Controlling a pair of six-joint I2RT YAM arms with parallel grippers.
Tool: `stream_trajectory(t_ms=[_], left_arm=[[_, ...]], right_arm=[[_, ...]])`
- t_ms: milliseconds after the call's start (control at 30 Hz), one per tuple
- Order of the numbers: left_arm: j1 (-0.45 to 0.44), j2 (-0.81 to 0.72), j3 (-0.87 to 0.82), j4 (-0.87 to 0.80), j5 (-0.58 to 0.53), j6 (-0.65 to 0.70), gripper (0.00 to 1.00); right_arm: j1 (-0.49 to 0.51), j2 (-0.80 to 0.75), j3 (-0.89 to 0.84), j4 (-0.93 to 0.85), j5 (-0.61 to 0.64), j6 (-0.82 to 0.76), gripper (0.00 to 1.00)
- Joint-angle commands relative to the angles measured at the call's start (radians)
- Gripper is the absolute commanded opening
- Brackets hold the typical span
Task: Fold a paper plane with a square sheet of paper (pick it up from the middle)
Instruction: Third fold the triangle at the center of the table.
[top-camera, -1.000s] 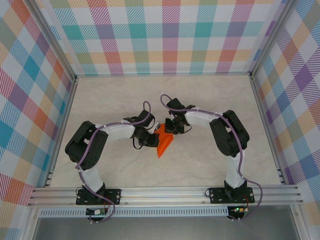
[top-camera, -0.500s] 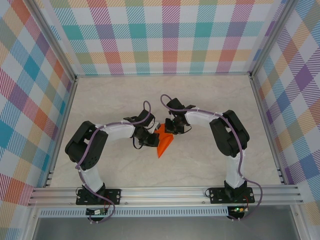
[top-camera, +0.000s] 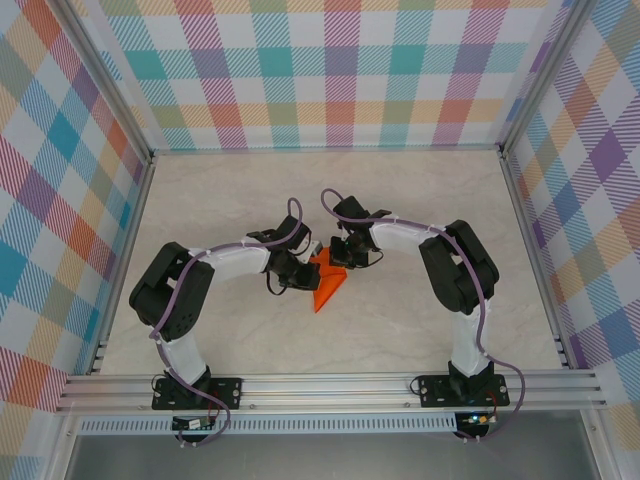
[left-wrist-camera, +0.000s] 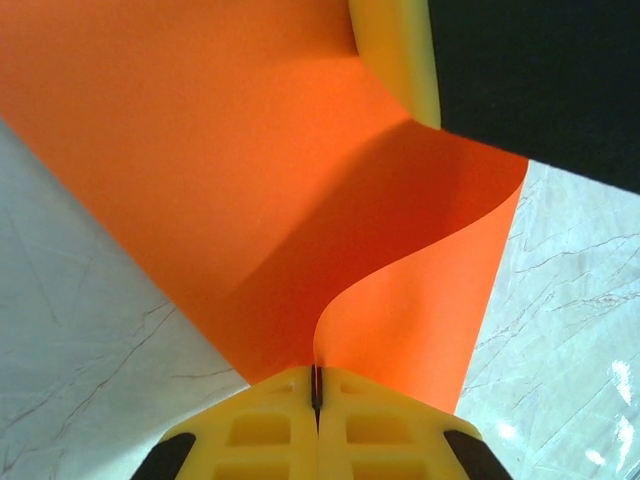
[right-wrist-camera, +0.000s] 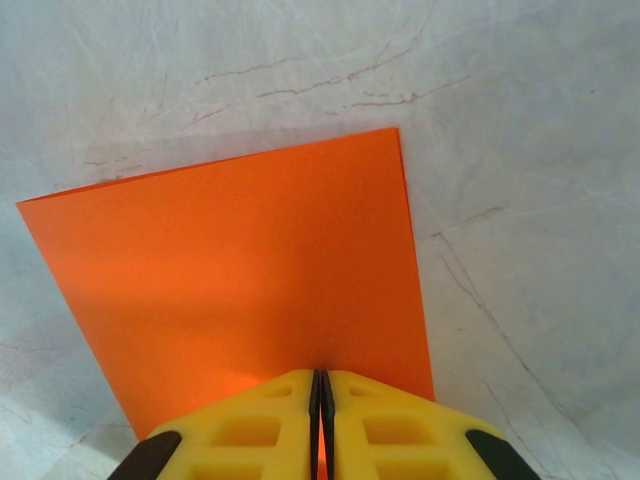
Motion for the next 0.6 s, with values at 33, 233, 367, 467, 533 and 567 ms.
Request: stream_trajectory(t_ms=[33, 233, 367, 467, 533, 567], left_arm=[[0.002, 0.018, -0.009, -0.026, -0.016, 0.011, 0.04], [0.002, 0.032, -0.011, -0.029, -0.020, 0.005, 0.04], [0.002, 0.038, -0.012, -0.025, -0.017, 0.005, 0.04], [0.002, 0.043, -0.009, -0.026, -0.015, 0.005, 0.04], [0.002, 0.044, -0.010, -0.026, -0.016, 0.005, 0.04], [0.002, 0.046, -0.010, -0.029, -0.018, 0.005, 0.04]], right_arm=[[0.001, 0.024, -0.004, -0.036, -0.002, -0.002, 0.13], [0.000, 0.027, 0.000, -0.039, -0.002, -0.003, 0.14], [0.001, 0.028, -0.001, -0.036, -0.004, 0.000, 0.14], [0.000, 0.029, -0.001, -0.036, -0.004, 0.001, 0.14], [0.000, 0.030, -0.001, -0.035, -0.005, 0.003, 0.14], [0.000, 0.030, -0.002, -0.036, -0.006, 0.002, 0.14]])
